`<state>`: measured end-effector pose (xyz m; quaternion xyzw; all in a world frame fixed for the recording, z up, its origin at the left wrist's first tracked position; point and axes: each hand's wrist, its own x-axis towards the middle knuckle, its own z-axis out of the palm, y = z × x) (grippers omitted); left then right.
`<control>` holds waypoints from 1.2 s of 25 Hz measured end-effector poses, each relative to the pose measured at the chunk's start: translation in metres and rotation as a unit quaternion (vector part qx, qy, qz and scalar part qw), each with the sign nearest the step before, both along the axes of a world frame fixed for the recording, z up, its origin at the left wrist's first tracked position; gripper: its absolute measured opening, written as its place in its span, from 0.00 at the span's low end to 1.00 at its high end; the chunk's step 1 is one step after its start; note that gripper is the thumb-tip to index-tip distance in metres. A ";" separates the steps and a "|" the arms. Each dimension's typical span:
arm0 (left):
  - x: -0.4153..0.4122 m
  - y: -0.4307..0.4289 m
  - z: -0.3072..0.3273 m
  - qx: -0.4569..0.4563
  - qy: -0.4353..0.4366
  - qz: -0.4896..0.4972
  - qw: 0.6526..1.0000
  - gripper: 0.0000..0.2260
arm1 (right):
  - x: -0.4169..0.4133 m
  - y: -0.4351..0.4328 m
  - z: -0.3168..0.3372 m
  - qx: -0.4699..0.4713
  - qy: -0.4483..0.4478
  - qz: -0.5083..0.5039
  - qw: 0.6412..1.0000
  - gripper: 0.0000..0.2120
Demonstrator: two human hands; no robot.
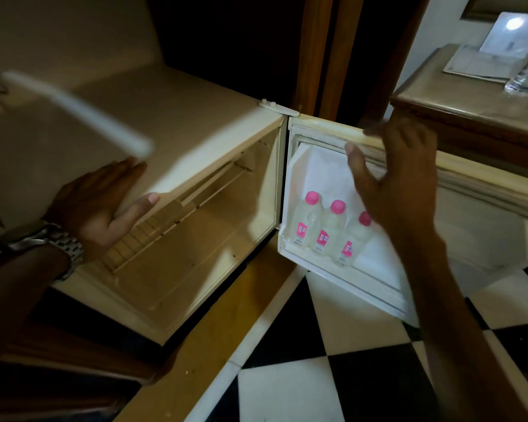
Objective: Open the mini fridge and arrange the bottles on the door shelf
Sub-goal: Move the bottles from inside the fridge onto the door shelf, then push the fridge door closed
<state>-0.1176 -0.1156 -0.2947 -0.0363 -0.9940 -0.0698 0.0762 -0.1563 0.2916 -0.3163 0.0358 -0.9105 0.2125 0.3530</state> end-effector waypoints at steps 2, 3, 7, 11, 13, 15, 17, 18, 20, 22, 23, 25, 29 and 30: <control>0.002 0.006 0.005 -0.003 -0.011 0.011 1.000 0.37 | -0.057 0.015 0.038 0.072 -0.144 -0.039 0.986 0.29; 0.002 0.005 0.006 -0.007 -0.015 0.013 1.000 0.38 | -0.081 0.016 0.046 0.099 -0.252 -0.047 0.962 0.33; 0.004 0.004 0.004 0.003 -0.015 0.007 1.000 0.40 | -0.126 0.020 0.038 0.152 -0.418 -0.057 0.894 0.46; 0.001 -0.005 0.002 -0.022 -0.036 0.019 0.999 0.40 | -0.132 0.000 0.044 0.110 -0.516 -0.030 0.849 0.48; 0.000 -0.010 -0.001 -0.038 -0.032 0.022 0.999 0.39 | -0.116 -0.020 0.037 0.160 -0.508 -0.005 0.846 0.61; -0.004 -0.009 -0.003 -0.041 -0.037 0.016 0.998 0.38 | -0.092 -0.032 0.023 0.193 -0.447 0.030 0.873 0.68; -0.005 -0.010 -0.005 -0.041 -0.043 0.018 0.998 0.38 | -0.069 -0.056 0.010 0.178 -0.384 0.069 0.904 0.62; -0.006 -0.010 -0.005 -0.035 -0.050 0.021 0.998 0.39 | -0.064 -0.072 0.008 0.158 -0.358 0.081 0.917 0.58; -0.009 -0.008 -0.004 -0.018 -0.062 0.032 0.997 0.40 | -0.063 -0.108 0.005 0.119 -0.315 0.092 0.937 0.53; -0.010 -0.005 0.001 0.021 -0.084 0.053 0.995 0.44 | -0.068 -0.140 0.006 0.133 -0.253 0.104 0.953 0.48; -0.012 -0.002 0.005 0.050 -0.109 0.062 0.991 0.45 | -0.069 -0.151 0.005 0.150 -0.217 0.126 0.956 0.45; -0.012 0.003 0.016 0.101 -0.164 0.080 0.978 0.49 | -0.067 -0.171 0.007 0.181 -0.169 0.206 0.947 0.40; -0.008 0.009 0.009 0.019 -0.167 0.088 0.982 0.57 | -0.080 -0.211 0.015 0.219 -0.145 0.335 0.905 0.28; -0.008 0.009 0.007 0.021 -0.160 0.087 0.983 0.59 | -0.084 -0.216 0.014 0.224 -0.139 0.352 0.898 0.25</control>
